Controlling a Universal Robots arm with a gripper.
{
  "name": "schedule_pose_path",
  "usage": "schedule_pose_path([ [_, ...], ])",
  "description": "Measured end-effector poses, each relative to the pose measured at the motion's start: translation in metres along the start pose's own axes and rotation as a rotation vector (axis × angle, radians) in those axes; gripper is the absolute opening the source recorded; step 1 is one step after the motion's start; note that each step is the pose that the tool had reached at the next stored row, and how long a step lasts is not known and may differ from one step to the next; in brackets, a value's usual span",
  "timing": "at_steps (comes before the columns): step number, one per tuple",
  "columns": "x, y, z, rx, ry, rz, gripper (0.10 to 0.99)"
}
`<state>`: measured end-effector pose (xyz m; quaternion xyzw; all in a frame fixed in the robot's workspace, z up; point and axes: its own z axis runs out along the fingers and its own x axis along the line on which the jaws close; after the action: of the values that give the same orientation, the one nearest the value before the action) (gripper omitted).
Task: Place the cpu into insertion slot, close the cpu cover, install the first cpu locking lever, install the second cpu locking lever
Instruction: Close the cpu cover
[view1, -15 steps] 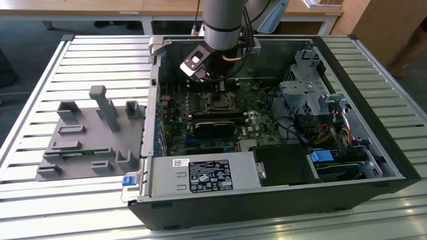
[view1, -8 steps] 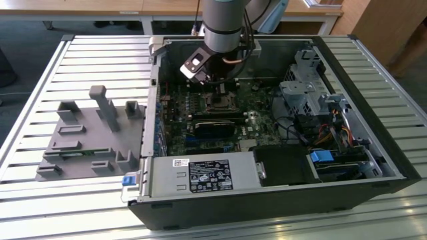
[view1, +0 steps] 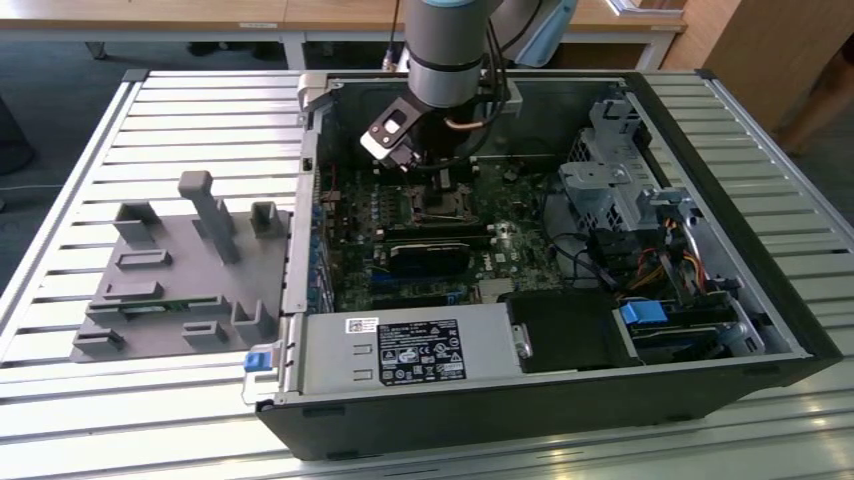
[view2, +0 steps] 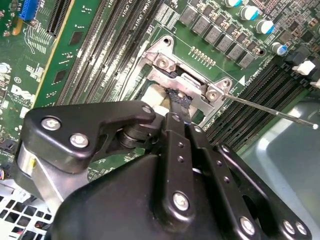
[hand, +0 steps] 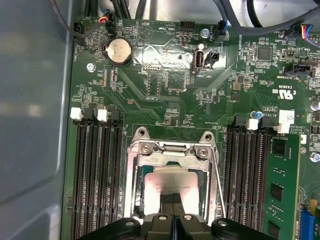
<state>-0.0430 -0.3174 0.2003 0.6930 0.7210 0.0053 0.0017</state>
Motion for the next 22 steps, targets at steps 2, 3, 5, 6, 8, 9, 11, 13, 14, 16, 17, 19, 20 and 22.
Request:
schedule_pose_path([
  [2,0.0028,0.0001,0.0003,-0.001,0.0002,0.000,0.106],
  [3,0.0046,0.0002,0.0005,-0.001,0.0001,0.000,0.106],
  [5,0.0077,0.0002,0.0010,-0.002,-0.0003,0.000,0.106],
  [6,0.0089,0.0002,0.0015,-0.002,-0.0006,0.000,0.106],
  [8,0.0110,0.0002,0.0025,-0.002,-0.0008,0.000,0.106],
  [9,0.0114,0.0001,0.0025,-0.002,-0.0006,0.000,0.106],
  [11,0.0114,0.0001,0.0020,-0.003,-0.0007,0.000,0.106],
  [13,0.0119,0.0005,0.0013,-0.006,0.0007,0.000,0.106],
  [14,0.0120,0.0006,0.0007,-0.007,0.0017,0.000,0.106],
  [16,0.0120,0.0006,-0.0021,-0.007,0.0008,0.000,0.106],
  [17,0.0119,0.0005,-0.0040,-0.007,0.0002,0.000,0.106],
  [19,0.0119,0.0004,-0.0073,-0.007,0.0003,0.000,0.106],
  [20,0.0119,0.0001,-0.0081,-0.008,0.0000,0.000,0.106],
  [22,0.0121,-0.0047,-0.0083,-0.013,0.0001,0.000,0.106],
])
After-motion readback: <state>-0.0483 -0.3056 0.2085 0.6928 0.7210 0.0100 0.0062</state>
